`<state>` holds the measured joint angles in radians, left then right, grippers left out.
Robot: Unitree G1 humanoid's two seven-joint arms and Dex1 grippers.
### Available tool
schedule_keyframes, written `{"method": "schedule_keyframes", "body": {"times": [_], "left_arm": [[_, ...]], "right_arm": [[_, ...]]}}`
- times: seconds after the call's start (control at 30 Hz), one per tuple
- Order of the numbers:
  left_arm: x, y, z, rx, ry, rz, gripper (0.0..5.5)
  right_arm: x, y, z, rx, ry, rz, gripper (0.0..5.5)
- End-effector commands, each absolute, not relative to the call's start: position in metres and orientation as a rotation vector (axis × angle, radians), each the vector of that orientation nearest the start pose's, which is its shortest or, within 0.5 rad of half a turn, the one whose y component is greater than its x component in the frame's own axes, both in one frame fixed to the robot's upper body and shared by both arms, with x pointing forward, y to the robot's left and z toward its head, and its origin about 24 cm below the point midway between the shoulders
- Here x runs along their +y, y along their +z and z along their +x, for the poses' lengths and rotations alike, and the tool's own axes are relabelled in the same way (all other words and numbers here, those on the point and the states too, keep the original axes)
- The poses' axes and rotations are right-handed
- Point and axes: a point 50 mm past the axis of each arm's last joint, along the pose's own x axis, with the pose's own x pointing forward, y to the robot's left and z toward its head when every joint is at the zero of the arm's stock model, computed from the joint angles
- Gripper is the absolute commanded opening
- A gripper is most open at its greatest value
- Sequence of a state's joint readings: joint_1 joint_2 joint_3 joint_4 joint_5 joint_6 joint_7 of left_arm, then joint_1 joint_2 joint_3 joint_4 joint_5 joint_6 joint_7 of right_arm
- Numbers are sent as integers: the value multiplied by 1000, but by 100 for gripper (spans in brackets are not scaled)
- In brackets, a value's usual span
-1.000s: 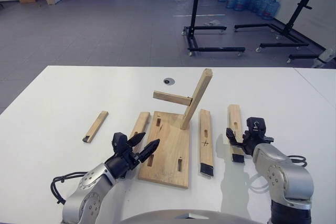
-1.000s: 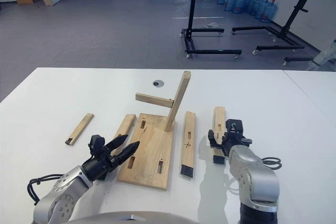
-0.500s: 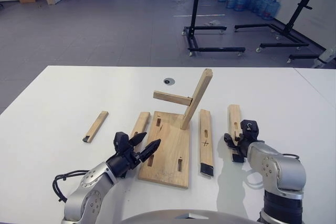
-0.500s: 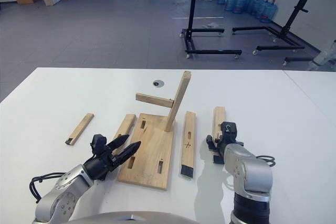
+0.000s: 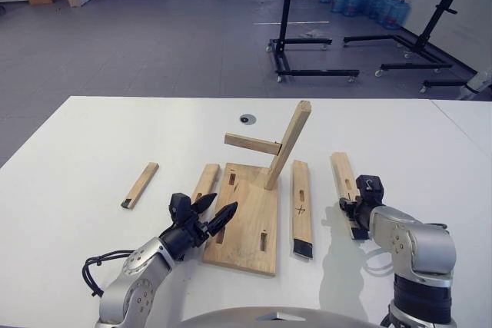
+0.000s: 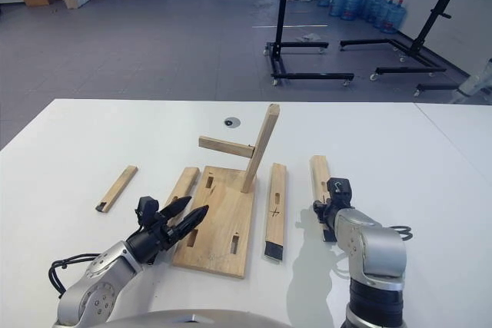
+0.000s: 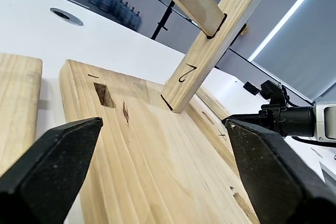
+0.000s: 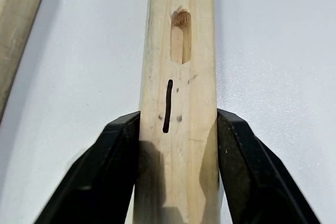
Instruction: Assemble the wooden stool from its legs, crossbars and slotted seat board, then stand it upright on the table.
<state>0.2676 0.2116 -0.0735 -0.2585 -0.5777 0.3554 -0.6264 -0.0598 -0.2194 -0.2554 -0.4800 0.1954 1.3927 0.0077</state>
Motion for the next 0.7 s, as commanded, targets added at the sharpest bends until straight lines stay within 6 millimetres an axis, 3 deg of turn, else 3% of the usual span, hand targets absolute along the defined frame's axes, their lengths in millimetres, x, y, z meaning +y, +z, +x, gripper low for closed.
{"method": "schedule_keyframes", "body": {"times": [0.03, 0.1, 0.17, 0.23, 0.3, 0.4, 0.47, 0.53, 0.7], "left_arm": [[150, 33, 197, 177, -651, -381, 430], [159, 40, 206, 111, -608, -367, 430], [162, 53, 211, 36, -649, -385, 430], [164, 69, 215, -26, -725, -422, 430], [163, 84, 217, -61, -842, -436, 430], [164, 100, 221, -100, -950, -474, 430], [162, 104, 221, -93, -1012, -506, 430], [156, 104, 214, -54, -1119, -562, 430], [147, 105, 212, -2, -1233, -610, 430]], "right_arm": [[-219, 69, 232, 655, -139, 44, 204], [-218, 88, 251, 473, -126, 41, 204], [-222, 124, 275, 206, -80, 133, 204], [-218, 162, 286, -84, 117, 183, 204], [-216, 189, 285, -285, 349, 295, 204], [-204, 212, 260, -423, 787, 428, 204], [-192, 212, 241, -396, 1027, 436, 204], [-174, 197, 230, -282, 1227, 390, 204], [-144, 151, 235, -100, 1384, 344, 204]]}}
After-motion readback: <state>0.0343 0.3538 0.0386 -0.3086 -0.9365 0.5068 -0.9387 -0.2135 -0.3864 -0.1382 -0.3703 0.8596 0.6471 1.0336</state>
